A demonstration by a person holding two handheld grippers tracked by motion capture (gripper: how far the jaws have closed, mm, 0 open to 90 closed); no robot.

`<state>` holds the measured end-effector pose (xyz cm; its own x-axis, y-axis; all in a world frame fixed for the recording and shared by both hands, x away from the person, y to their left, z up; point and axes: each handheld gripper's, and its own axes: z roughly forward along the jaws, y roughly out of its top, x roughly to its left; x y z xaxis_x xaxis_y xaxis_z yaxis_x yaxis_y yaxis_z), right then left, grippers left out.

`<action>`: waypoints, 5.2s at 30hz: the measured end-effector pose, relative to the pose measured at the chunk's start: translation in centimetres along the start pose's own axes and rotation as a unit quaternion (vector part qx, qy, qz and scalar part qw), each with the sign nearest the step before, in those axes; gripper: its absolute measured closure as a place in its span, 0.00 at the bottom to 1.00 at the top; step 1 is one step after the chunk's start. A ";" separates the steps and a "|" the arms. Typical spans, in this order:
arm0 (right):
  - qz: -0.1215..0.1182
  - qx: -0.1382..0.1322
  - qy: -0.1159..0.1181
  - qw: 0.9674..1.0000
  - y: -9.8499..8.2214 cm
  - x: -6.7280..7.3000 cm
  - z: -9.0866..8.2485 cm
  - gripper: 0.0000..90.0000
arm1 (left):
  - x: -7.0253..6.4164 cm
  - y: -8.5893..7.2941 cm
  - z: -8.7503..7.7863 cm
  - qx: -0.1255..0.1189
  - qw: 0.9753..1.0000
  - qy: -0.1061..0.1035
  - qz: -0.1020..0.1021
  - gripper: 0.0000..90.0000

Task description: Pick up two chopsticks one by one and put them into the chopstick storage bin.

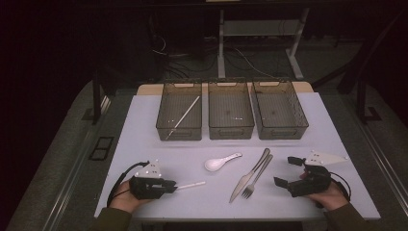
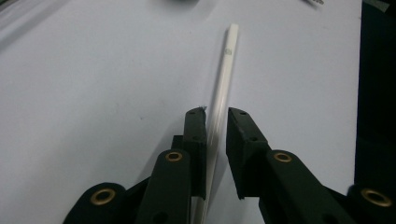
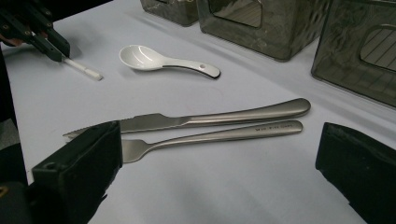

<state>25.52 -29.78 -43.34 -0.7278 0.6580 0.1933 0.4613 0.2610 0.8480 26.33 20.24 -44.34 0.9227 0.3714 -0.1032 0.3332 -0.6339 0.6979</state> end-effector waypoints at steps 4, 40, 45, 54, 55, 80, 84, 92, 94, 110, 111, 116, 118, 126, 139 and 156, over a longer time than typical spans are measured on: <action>0.002 0.001 0.000 1.000 0.0 0.0 0.0 0.01 | 0.1 -0.2 0.1 0.003 1.000 0.000 0.001 0.88; 0.001 0.000 0.000 1.000 0.0 0.0 0.0 0.01 | -0.1 1.5 -1.0 -0.028 0.999 0.025 -0.038 0.94; 0.002 0.000 0.000 1.000 0.0 0.0 0.0 0.01 | -0.1 1.8 -1.4 -0.057 0.996 0.038 -0.063 0.94; 0.002 -0.001 0.000 1.000 0.0 -0.1 0.0 0.01 | 0.1 2.7 -2.0 -0.076 0.992 0.063 -0.080 0.94; 0.003 -0.001 0.000 1.000 0.0 -0.1 0.0 0.01 | 0.1 2.9 -2.1 -0.079 0.991 0.067 -0.085 0.94; 0.004 -0.003 -0.002 1.000 0.0 -0.1 0.0 0.01 | 2.9 8.0 -2.8 -0.105 0.974 0.134 -0.147 0.94; 0.004 -0.003 -0.003 1.000 0.0 -0.1 0.0 0.01 | 3.6 9.1 -2.9 -0.107 0.971 0.150 -0.150 0.94; 0.008 -0.004 -0.003 1.000 0.0 -0.1 -0.1 0.01 | 5.6 11.3 -3.1 -0.126 0.966 0.170 -0.150 0.94; 0.009 -0.005 -0.003 1.000 0.0 -0.1 -0.1 0.01 | 6.1 11.9 -3.2 -0.131 0.965 0.174 -0.149 0.94; 0.010 -0.006 -0.004 1.000 0.0 -0.1 -0.1 0.01 | 10.4 15.7 -3.5 -0.132 0.959 0.203 -0.145 0.94; 0.010 -0.006 -0.004 1.000 0.0 -0.1 -0.1 0.01 | 10.7 15.9 -3.4 -0.136 0.959 0.201 -0.146 0.94; 0.011 -0.009 -0.003 1.000 0.0 -0.2 -0.2 0.01 | 12.6 16.3 -3.1 -0.146 0.956 0.202 -0.152 0.94; 0.011 -0.009 -0.002 1.000 0.0 -0.2 -0.2 0.01 | 13.5 16.4 -2.9 -0.146 0.955 0.205 -0.157 0.94; 0.017 -0.014 0.001 1.000 0.1 -0.2 -0.3 0.01 | 16.3 17.2 -1.9 -0.143 0.952 0.213 -0.164 0.94; 0.027 -0.027 0.006 0.999 0.1 -0.4 -0.5 0.01 | 19.5 16.3 1.4 -0.126 0.946 0.221 -0.201 0.94; 0.030 -0.029 0.007 0.999 0.2 -0.4 -0.6 0.01 | 20.1 16.1 4.4 -0.064 0.942 0.239 -0.229 0.93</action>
<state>25.59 -30.39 -42.99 -0.7064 0.6614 0.2520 0.4755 0.1798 0.8612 51.12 14.50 -38.31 0.4856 0.8679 -0.1046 0.6203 -0.2578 0.7408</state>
